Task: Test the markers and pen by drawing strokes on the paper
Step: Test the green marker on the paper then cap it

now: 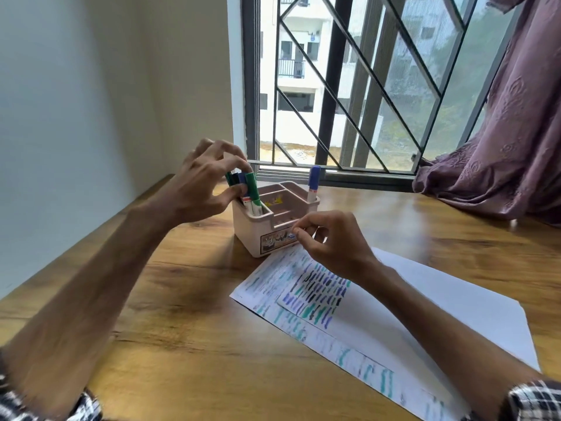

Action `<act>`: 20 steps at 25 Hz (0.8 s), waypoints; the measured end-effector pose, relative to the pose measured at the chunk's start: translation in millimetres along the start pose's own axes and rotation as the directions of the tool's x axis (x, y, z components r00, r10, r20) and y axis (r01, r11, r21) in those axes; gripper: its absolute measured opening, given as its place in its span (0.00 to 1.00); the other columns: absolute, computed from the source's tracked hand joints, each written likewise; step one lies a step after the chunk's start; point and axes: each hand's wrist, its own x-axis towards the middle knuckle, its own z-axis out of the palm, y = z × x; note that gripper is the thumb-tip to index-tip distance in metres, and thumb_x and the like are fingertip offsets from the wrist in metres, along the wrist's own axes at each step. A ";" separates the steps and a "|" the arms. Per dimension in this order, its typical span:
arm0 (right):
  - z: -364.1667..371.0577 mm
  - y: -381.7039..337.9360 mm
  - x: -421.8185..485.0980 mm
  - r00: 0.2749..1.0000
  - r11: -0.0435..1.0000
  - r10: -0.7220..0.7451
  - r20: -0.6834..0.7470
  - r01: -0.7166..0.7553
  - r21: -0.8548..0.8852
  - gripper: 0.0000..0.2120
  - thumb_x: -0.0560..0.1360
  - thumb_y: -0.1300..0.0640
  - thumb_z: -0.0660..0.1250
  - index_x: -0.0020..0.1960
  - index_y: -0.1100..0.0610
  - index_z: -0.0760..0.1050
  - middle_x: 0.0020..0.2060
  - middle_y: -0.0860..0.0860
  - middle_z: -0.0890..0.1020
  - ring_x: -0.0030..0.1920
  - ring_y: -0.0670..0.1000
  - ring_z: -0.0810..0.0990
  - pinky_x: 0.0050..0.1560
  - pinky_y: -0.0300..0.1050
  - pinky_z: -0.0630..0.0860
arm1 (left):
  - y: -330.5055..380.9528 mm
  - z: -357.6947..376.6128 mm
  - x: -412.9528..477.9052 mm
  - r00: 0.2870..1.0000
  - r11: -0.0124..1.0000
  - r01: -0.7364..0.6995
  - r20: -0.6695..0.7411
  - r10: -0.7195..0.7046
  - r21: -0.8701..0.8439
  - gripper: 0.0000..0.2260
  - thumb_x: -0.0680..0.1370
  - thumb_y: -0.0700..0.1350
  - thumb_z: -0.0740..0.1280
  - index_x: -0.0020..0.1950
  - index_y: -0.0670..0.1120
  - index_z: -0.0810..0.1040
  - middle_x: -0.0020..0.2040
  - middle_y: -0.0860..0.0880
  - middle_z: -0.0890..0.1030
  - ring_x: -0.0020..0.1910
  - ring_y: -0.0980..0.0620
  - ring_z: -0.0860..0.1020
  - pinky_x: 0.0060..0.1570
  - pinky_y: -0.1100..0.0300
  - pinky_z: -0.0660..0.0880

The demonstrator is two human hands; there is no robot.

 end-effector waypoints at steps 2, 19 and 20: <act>-2.2 -0.5 -0.5 1.000 1.000 -0.016 0.020 0.016 0.005 0.03 0.76 0.61 0.75 0.47 0.59 0.88 0.37 0.50 0.87 0.31 0.45 0.81 0.31 0.32 0.75 | -0.4 -1.9 2.0 1.000 1.000 -0.009 -0.014 0.008 -0.011 0.14 0.75 0.49 0.75 0.60 0.49 0.82 0.67 0.46 0.75 0.65 0.44 0.67 0.64 0.40 0.67; -4.2 -2.1 -2.1 0.993 0.995 -0.087 0.085 0.084 0.045 0.04 0.76 0.63 0.74 0.49 0.60 0.87 0.41 0.51 0.88 0.34 0.36 0.79 0.36 0.27 0.75 | 10.2 -3.2 0.1 0.993 0.973 0.102 0.074 -0.089 -0.209 0.16 0.74 0.57 0.68 0.59 0.53 0.83 0.77 0.48 0.66 0.72 0.46 0.63 0.64 0.47 0.60; -3.7 -1.9 -1.9 0.992 0.995 -0.089 0.085 0.085 0.047 0.04 0.76 0.63 0.75 0.49 0.60 0.87 0.41 0.51 0.88 0.34 0.36 0.79 0.36 0.27 0.75 | 12.8 -2.7 0.4 0.994 0.970 0.103 0.056 -0.093 -0.220 0.16 0.74 0.57 0.68 0.58 0.52 0.83 0.77 0.47 0.66 0.72 0.45 0.63 0.64 0.47 0.60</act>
